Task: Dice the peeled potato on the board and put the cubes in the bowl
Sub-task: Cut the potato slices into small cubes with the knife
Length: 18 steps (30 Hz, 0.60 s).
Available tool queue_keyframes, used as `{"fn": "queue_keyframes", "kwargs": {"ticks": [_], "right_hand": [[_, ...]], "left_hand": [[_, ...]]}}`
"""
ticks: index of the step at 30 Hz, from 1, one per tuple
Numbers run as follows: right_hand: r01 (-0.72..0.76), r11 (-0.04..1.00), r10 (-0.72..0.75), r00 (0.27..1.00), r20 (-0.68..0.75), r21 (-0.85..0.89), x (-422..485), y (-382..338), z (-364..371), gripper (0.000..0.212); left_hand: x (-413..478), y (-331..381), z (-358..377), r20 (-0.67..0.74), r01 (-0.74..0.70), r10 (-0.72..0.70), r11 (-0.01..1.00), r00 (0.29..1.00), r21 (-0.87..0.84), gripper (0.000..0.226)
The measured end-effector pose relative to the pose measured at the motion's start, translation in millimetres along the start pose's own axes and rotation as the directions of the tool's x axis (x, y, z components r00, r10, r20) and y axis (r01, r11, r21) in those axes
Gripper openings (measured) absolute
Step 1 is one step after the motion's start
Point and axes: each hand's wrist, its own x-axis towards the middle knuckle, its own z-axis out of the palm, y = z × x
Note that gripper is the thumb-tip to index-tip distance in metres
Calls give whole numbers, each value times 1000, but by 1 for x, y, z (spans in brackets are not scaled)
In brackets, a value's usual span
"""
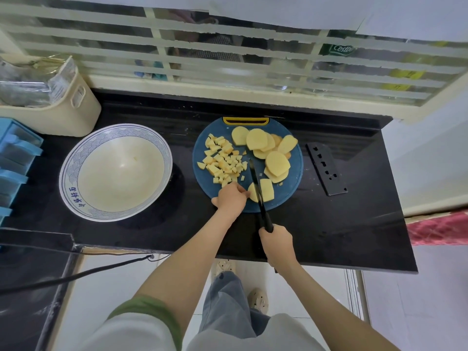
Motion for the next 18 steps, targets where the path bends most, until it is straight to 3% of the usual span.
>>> {"fn": "queue_keyframes", "kwargs": {"ticks": [13,18], "right_hand": [[-105,992,105,995,-2,-66,9,-3,0,17],[-104,991,103,995,17,79,5,-1,0,15]], "left_hand": [[-1,1,1,0,-73,73,997,997,27,7],[-1,1,2,-4,-60,60,998,998,13,7]]}}
